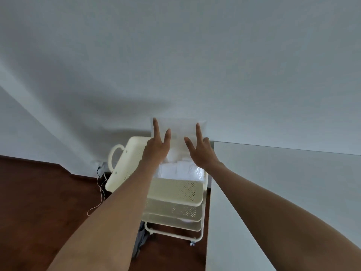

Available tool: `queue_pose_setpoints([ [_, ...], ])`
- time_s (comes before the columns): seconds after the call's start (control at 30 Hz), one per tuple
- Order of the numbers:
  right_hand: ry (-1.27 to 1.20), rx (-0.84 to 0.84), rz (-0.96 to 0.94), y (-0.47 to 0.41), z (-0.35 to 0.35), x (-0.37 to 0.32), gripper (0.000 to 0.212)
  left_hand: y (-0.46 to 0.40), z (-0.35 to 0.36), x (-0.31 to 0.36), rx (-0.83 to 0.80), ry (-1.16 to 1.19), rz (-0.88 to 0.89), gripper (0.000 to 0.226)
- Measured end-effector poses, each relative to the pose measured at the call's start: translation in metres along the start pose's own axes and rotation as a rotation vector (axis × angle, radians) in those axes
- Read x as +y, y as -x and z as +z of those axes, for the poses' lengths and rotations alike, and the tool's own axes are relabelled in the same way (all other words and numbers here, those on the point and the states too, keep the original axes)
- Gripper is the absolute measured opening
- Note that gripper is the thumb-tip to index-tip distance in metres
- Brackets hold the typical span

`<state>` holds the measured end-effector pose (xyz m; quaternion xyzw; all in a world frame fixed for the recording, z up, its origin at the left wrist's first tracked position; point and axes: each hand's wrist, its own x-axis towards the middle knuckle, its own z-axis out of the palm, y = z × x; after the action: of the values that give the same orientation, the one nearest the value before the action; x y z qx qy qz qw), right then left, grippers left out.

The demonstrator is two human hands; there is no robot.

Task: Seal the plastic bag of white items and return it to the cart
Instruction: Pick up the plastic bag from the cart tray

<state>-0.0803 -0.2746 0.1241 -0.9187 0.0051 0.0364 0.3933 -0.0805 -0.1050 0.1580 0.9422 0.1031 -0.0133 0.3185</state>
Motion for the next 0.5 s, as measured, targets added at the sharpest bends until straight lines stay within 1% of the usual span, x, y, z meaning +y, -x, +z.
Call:
queue_pose_setpoints([
  [0.13,-0.038,0.127,-0.064,0.025,-0.05,0.015,0.072,0.026,0.007,0.045,0.045,0.025,0.088,0.073],
  [0.2,-0.031,0.17,-0.073,0.038,-0.071,0.03,0.071,0.038,0.018,0.063,0.04,0.049,0.125,0.074],
  [0.37,-0.042,0.243,-0.02,0.072,-0.112,0.077,0.072,0.068,0.061,0.104,0.003,0.08,0.174,0.077],
  [0.5,-0.057,0.296,0.035,0.104,-0.131,0.122,0.072,0.094,0.104,0.121,-0.055,0.121,0.22,0.079],
])
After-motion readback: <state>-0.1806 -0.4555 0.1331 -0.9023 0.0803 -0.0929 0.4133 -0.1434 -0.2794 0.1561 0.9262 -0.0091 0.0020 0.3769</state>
